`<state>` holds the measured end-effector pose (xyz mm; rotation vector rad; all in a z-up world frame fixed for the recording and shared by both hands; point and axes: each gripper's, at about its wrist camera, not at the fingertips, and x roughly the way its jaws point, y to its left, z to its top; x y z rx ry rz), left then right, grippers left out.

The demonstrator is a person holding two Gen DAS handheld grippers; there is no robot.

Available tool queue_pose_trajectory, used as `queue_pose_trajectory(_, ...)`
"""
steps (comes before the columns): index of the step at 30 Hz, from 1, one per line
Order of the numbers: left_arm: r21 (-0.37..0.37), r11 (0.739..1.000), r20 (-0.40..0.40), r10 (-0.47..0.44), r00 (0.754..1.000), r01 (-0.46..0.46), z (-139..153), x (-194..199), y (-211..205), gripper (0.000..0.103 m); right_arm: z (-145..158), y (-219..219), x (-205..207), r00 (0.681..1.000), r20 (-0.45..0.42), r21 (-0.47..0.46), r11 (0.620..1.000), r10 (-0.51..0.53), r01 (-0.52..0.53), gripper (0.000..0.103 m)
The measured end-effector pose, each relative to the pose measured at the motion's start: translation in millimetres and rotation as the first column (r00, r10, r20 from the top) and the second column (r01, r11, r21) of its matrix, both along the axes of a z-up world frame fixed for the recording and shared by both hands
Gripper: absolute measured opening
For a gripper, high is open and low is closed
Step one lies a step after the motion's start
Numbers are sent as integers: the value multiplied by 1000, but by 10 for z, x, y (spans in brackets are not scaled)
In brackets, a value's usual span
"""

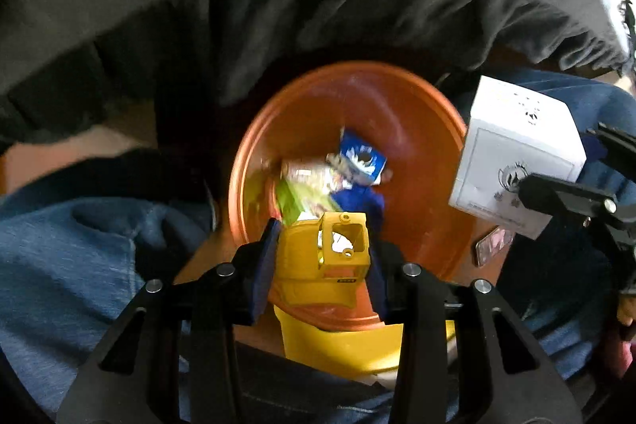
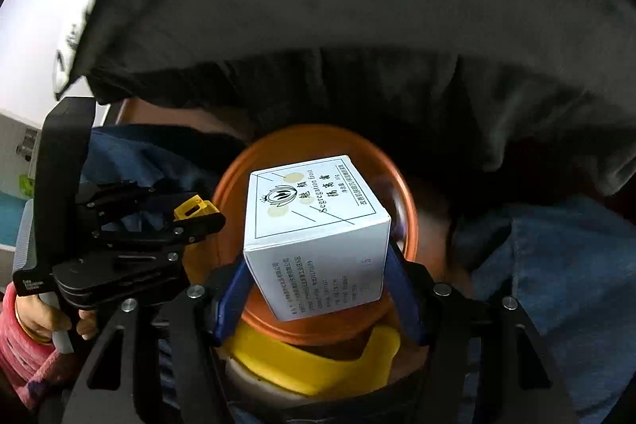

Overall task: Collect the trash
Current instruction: 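Lower the yellow toy and white box into the orange bin and release, then raise both tools back toward the remaining bags on the bed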

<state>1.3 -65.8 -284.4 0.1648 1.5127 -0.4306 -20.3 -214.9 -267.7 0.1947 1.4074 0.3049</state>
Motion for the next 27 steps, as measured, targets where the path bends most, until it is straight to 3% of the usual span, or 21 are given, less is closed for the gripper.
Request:
queue_pose_trajectory(5,26,1000,-68,-4,998,5,-198,9,19,39,-260,39,22,997,-83,8,1000,-9,10,65)
queue_pose_trajectory(6,32,999,-82,-2,997,4,-218,16,20,44,-285,45,35,995,-94,12,1000,-14,15,65)
queue_pose_trajectory(7,38,999,-92,5,996,-1,-233,22,10,53,-306,17,32,994,-102,23,999,-29,31,70)
queue_pose_trajectory(8,46,999,-92,16,996,-11,-246,38,13,78,-305,-10,34,994,-102,29,998,-44,47,74)
queue_pose_trajectory(9,56,998,-79,28,997,-23,-235,48,34,86,-297,-42,37,994,-96,26,998,-56,59,74)
queue_pose_trajectory(11,45,998,-71,44,996,-41,-210,77,57,86,-240,-88,50,994,-81,24,997,-77,79,80)
queue_pose_trajectory(17,46,997,-110,66,992,-61,-233,87,84,86,-19,-207,86,993,-26,28,993,-115,116,81)
queue_pose_trajectory(27,3,1000,-48,25,999,-25,130,62,25,86,557,-250,246,990,106,76,994,-89,81,82)
